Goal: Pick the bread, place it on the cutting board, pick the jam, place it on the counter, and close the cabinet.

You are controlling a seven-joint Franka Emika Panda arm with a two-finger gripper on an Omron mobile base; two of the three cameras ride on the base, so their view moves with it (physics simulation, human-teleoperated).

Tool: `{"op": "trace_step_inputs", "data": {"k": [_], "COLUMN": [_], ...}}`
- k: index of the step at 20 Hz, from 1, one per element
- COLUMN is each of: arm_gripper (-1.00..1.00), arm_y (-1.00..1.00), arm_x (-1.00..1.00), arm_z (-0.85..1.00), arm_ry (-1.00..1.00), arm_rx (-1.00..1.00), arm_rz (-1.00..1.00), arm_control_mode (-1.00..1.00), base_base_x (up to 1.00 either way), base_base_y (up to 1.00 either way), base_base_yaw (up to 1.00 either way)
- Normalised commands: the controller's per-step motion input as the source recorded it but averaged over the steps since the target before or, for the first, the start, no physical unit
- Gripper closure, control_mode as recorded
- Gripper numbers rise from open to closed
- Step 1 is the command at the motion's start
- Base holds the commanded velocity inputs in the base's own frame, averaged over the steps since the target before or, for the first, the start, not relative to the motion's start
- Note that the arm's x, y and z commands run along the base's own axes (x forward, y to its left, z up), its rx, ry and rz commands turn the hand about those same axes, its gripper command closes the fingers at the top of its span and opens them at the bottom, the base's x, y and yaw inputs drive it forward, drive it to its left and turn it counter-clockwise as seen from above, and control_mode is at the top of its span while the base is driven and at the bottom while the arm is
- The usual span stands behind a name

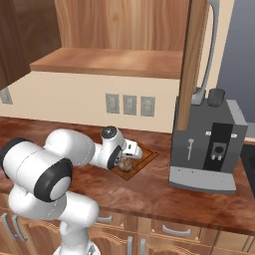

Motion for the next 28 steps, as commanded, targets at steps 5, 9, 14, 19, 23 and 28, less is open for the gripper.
{"op": "trace_step_inputs", "data": {"k": [5,9,14,19,23,28], "arm_gripper": [-1.00,-1.00,-1.00,-1.00,-1.00,-1.00], "arm_y": [0.00,-0.02,-0.02,-0.03,-0.01,0.00], "arm_x": [0.00,-0.02,-0.05,-0.08,-0.14,-0.11], "arm_z": [0.09,0.26,0.22,0.19,0.14,0.13], "arm_ry": [-0.03,-0.09,-0.10,-0.16,-0.18,-0.16], "arm_rx": [0.00,0.00,0.00,0.00,0.00,0.00], "arm_rz": [0.00,0.00,0.00,0.00,0.00,0.00], "arm_control_mode": [-1.00,-1.00,-1.00,-1.00,-1.00,-1.00], "base_base_x": [0.00,0.00,0.00,0.00,0.00,0.00], "base_base_y": [0.00,0.00,0.00,0.00,0.00,0.00], "base_base_yaw": [0.00,0.00,0.00,0.00,0.00,0.00]}}
